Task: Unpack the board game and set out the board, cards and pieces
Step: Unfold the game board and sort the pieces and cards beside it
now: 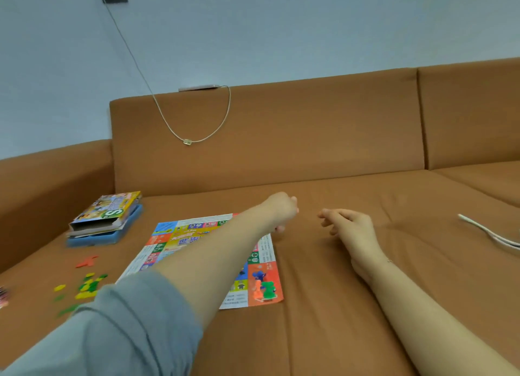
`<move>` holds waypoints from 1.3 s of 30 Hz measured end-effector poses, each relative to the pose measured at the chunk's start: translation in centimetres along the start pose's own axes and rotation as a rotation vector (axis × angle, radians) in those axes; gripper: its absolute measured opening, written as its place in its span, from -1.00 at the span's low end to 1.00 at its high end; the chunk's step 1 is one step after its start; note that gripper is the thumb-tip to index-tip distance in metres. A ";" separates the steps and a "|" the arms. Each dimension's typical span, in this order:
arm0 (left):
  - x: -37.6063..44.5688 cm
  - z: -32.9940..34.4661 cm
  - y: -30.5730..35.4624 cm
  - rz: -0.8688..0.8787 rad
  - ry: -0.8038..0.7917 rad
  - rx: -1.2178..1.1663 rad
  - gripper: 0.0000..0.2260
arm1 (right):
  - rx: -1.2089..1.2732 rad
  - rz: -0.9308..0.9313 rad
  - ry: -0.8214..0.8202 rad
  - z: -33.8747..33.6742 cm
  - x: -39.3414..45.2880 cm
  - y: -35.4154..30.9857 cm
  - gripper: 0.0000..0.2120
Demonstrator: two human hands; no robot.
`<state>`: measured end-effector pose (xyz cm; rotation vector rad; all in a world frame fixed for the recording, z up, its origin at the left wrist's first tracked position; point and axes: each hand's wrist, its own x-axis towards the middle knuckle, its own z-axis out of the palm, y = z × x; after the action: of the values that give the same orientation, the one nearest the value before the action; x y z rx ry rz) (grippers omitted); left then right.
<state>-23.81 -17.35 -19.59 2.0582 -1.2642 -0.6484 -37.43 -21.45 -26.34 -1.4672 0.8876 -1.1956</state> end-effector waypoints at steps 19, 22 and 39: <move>-0.7 8.3 -2.6 0.337 0.211 0.845 -0.79 | 0.356 0.069 0.203 -0.8 0.1 0.3 -0.86; -1.2 7.6 -2.7 0.404 0.174 0.839 -0.81 | 0.395 0.075 0.227 -0.9 0.2 0.5 -0.87; -1.9 2.1 -2.2 0.118 -0.034 0.385 -0.67 | 0.334 0.082 0.156 -0.8 0.4 1.0 -0.86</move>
<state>-24.72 -15.44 -22.50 2.2590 -1.6184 -0.4107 -38.01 -22.26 -27.18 -1.0717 0.7982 -1.3376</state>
